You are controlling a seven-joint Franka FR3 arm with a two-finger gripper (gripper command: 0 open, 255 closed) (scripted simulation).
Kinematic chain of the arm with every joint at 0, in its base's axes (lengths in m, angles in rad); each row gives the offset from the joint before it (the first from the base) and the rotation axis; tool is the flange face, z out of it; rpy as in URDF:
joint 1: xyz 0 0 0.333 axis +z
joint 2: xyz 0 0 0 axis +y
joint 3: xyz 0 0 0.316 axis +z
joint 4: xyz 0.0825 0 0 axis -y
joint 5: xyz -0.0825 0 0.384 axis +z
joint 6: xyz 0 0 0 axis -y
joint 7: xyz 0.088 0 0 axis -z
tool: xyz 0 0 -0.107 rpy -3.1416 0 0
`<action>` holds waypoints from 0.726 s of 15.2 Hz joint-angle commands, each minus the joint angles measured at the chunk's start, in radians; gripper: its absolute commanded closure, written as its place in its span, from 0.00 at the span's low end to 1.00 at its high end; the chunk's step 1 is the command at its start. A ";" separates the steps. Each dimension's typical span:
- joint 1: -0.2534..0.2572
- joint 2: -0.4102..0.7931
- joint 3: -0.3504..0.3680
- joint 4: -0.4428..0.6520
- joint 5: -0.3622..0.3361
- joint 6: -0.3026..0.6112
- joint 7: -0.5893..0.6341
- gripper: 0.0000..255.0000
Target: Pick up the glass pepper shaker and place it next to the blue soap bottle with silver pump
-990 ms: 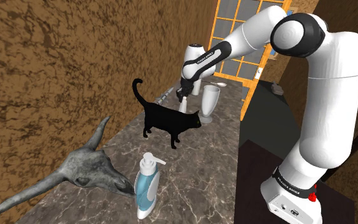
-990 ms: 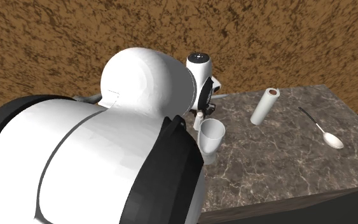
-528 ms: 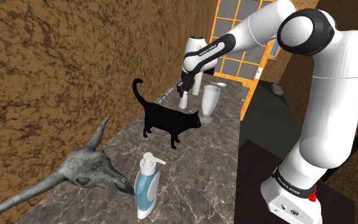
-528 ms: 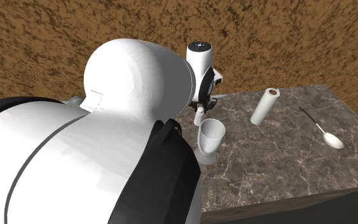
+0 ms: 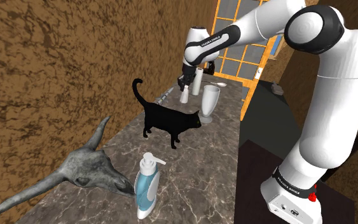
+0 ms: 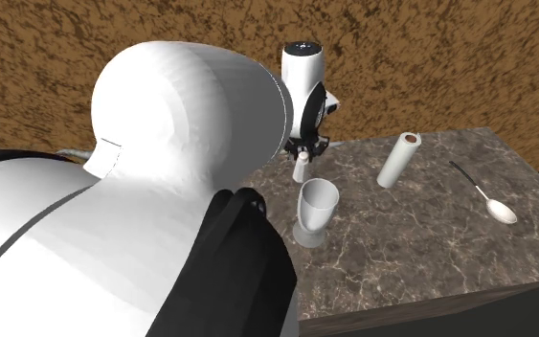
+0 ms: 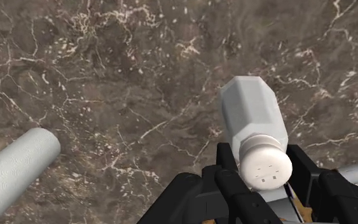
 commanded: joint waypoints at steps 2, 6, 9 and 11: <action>0.000 -0.019 0.000 0.017 0.002 -0.037 -0.004 1.00; 0.000 -0.040 0.001 0.044 0.003 -0.084 -0.007 1.00; 0.000 -0.053 0.001 0.067 0.004 -0.120 -0.010 1.00; 0.000 -0.061 0.001 0.084 0.005 -0.145 -0.011 1.00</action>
